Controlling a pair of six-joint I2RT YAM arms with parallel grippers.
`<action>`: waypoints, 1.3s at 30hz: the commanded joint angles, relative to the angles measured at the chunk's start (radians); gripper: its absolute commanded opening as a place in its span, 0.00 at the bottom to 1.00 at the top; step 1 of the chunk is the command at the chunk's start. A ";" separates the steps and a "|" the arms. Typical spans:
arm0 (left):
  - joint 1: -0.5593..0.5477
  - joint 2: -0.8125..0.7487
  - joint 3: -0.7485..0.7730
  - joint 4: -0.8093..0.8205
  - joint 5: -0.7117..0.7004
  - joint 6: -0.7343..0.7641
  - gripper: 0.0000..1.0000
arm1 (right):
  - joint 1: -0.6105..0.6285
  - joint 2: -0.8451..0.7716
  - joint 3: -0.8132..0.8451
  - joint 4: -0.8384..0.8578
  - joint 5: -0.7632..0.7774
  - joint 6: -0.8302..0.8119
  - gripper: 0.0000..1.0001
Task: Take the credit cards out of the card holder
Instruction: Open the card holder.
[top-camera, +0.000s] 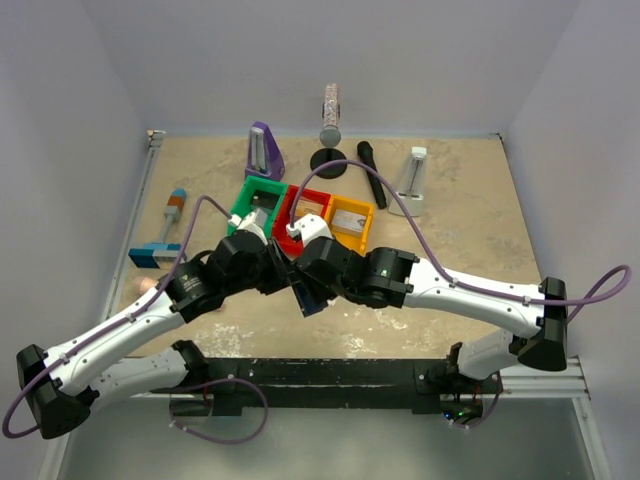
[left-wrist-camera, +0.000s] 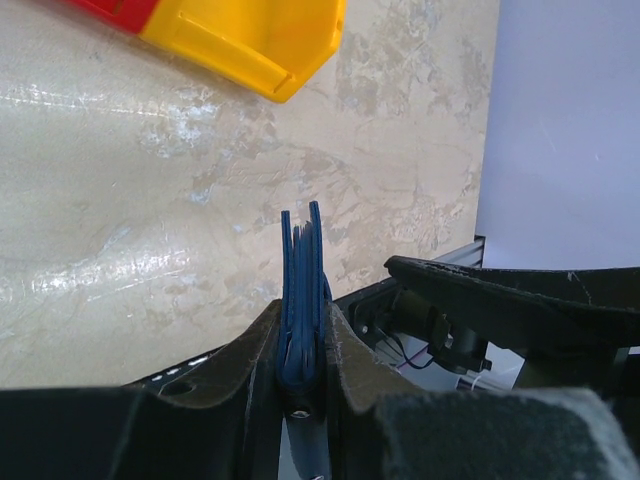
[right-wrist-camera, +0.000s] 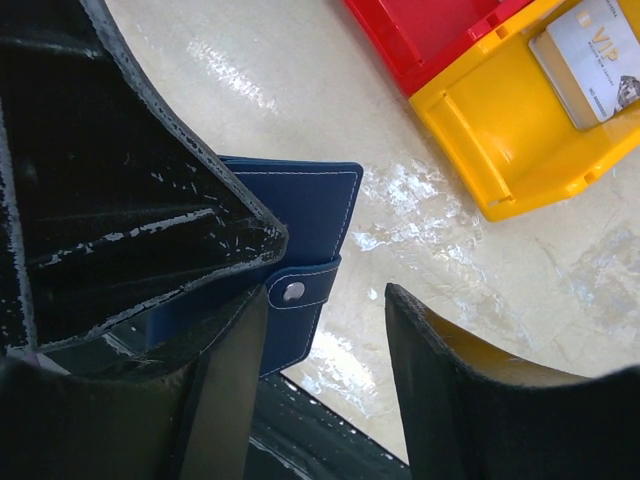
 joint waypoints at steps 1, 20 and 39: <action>-0.004 -0.018 0.010 0.045 0.006 -0.042 0.00 | 0.004 -0.035 -0.001 -0.009 0.033 0.015 0.56; -0.004 -0.030 0.009 0.057 0.013 -0.059 0.00 | 0.029 -0.013 -0.003 -0.021 0.025 0.021 0.60; -0.004 -0.028 -0.025 0.138 0.098 -0.053 0.00 | 0.024 0.053 0.048 -0.088 0.097 0.022 0.35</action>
